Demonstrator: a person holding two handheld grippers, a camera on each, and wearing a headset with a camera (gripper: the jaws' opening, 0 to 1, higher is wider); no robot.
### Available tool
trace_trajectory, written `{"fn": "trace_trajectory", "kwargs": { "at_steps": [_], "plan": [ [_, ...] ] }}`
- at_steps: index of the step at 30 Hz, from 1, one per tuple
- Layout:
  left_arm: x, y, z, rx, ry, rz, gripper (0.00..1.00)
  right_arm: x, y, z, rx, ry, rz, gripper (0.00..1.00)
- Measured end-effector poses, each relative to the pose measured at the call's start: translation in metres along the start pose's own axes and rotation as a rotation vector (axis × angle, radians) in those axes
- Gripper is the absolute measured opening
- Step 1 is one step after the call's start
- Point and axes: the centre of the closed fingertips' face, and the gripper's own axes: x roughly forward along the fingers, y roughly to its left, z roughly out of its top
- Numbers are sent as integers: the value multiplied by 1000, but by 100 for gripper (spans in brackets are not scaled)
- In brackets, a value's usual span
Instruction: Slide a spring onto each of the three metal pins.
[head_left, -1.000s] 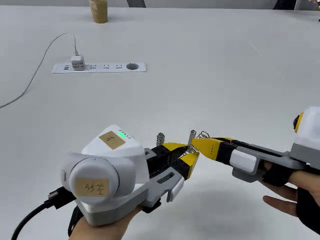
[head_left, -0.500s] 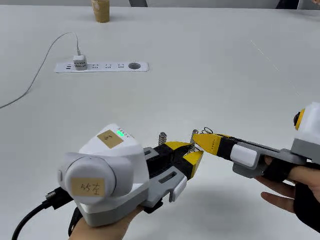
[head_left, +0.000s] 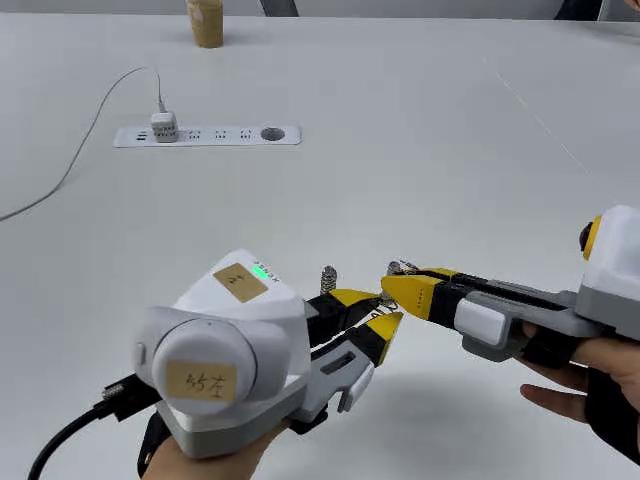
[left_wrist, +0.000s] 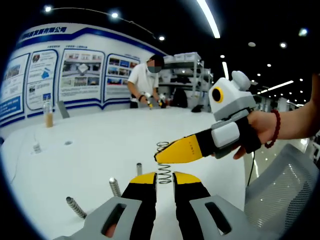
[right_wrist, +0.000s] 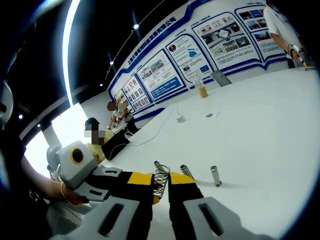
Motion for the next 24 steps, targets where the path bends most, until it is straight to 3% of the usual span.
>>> {"fn": "trace_trajectory", "kwargs": {
  "at_steps": [6, 14, 24],
  "plan": [
    [-3, 4, -6, 39, 42, 20, 19, 0, -4, 5, -48, -8, -22, 11],
    [-10, 12, -15, 57, 94, 42, 26, 2, -10, 11, -181, 8, -52, 12],
    [-18, 19, -14, 41, 87, 79, 42, 9, -21, 18, -317, 33, -85, 12]
  ]
}}
